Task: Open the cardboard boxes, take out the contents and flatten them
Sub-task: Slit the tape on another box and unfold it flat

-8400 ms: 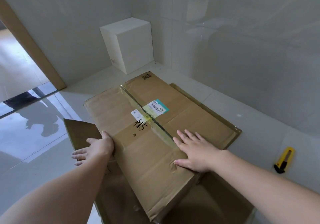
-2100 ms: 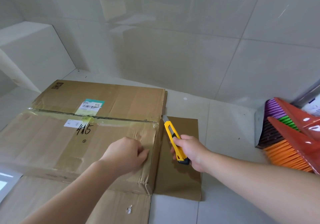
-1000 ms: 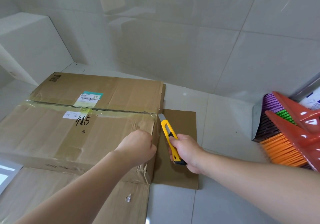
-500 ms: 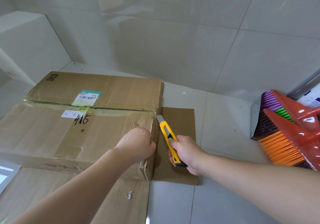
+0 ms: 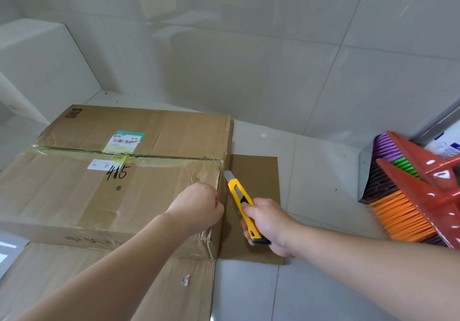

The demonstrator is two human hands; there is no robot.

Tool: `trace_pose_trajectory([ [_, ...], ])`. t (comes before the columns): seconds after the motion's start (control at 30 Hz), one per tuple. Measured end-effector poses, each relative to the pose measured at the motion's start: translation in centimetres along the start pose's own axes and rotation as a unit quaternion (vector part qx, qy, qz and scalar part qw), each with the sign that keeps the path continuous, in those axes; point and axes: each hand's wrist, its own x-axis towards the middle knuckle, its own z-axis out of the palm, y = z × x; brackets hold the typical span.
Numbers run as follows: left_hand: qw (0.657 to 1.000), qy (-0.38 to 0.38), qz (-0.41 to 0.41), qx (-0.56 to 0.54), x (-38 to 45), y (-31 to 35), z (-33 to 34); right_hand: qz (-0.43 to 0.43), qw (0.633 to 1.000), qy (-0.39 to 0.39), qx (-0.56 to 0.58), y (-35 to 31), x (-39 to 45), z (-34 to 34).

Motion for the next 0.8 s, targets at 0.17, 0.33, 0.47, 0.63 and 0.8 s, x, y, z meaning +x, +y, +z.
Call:
trace_pose_trajectory([
  [0.17, 1.000, 0.005, -0.009, -0.010, 0.1, 0.2, 0.1, 0.001, 1.000, -0.001, -0.002, -0.1, -0.3, -0.4],
  [0.33, 0.999, 0.018, -0.011, -0.033, 0.1, 0.3, -0.1, -0.006, 0.999, 0.039, -0.009, 0.4, -0.5, -1.0],
  [0.47, 0.998, 0.034, -0.016, -0.048, -0.1, 0.4, -0.2, -0.029, 0.998, 0.056, -0.012, 0.2, -0.1, -1.0],
  [0.63, 0.998, 0.040, -0.020, -0.047, -0.4, 0.4, -0.6, -0.020, 0.999, 0.039, 0.000, -0.1, 0.5, 0.1],
  [0.8, 0.998, 0.038, -0.025, -0.047, -0.2, 0.4, -0.6, -0.023, 0.999, 0.035, 0.007, 0.3, 0.2, 0.3],
])
